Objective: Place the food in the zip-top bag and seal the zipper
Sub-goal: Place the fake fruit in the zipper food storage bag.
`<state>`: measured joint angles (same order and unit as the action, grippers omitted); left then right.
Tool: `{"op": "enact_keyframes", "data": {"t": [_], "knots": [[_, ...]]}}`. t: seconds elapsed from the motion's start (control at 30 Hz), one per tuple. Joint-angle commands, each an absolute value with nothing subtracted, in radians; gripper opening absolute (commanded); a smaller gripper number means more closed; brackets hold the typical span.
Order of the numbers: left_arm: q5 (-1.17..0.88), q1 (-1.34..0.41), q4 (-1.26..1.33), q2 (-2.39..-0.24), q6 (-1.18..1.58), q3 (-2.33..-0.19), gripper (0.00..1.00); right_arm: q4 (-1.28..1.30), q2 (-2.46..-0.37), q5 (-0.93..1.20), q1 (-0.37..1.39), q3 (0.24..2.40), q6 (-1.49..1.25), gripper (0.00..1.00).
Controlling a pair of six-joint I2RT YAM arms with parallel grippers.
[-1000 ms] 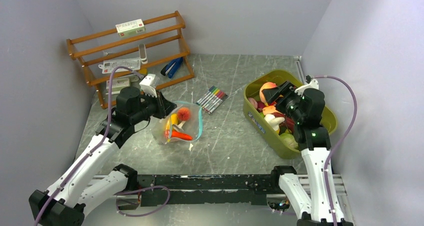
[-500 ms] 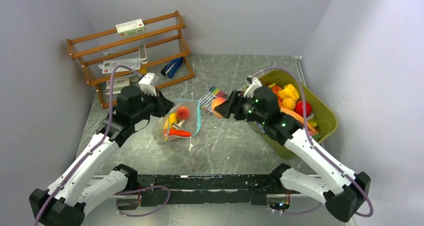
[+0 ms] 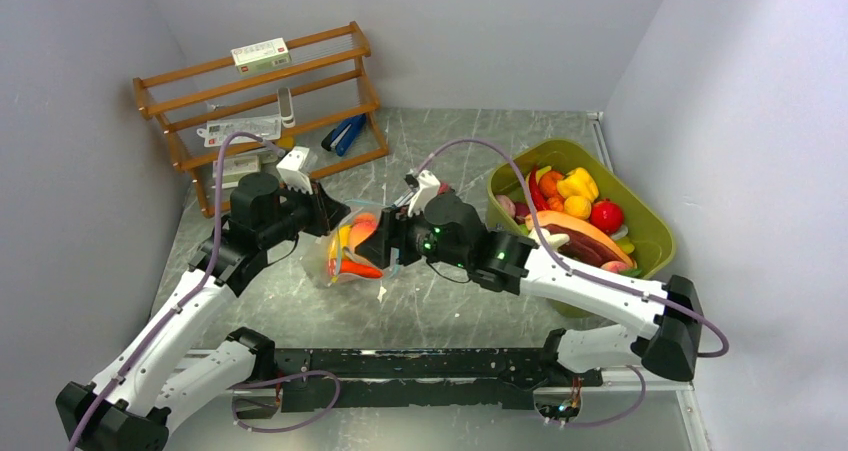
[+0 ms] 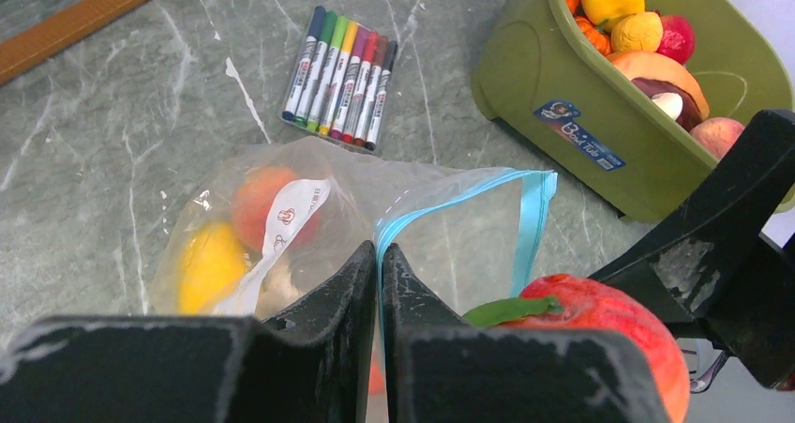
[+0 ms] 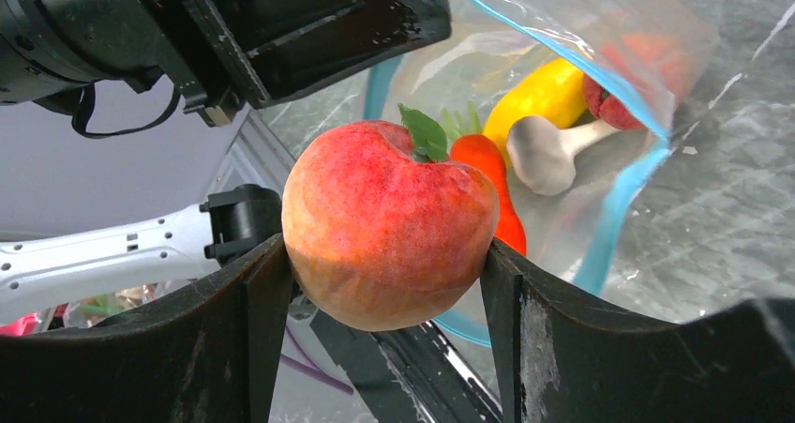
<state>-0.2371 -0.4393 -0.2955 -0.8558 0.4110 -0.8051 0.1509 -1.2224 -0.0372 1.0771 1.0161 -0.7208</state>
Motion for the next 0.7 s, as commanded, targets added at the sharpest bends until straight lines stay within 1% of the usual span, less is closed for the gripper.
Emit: {"op": "enact_keyframes", "data": {"t": [0.0, 0.3, 0.57, 0.67], "knots": [[-0.267, -0.434, -0.285, -0.840, 0.408, -0.816, 0.07, 0.120, -1.260, -0.134, 1.109, 1.079, -0.706, 0.48], [-0.282, -0.434, -0.299, -0.838, 0.412, -0.831, 0.07, 0.117, -1.364, -0.152, 1.114, 1.105, -0.725, 0.50], [-0.282, -0.433, -0.299, -0.839, 0.413, -0.825, 0.07, 0.137, -1.397, -0.183, 1.115, 1.113, -0.732, 0.59], [-0.281, -0.434, -0.302, -0.838, 0.414, -0.824, 0.07, 0.141, -1.393, -0.186, 1.115, 1.115, -0.732, 0.61]]}}
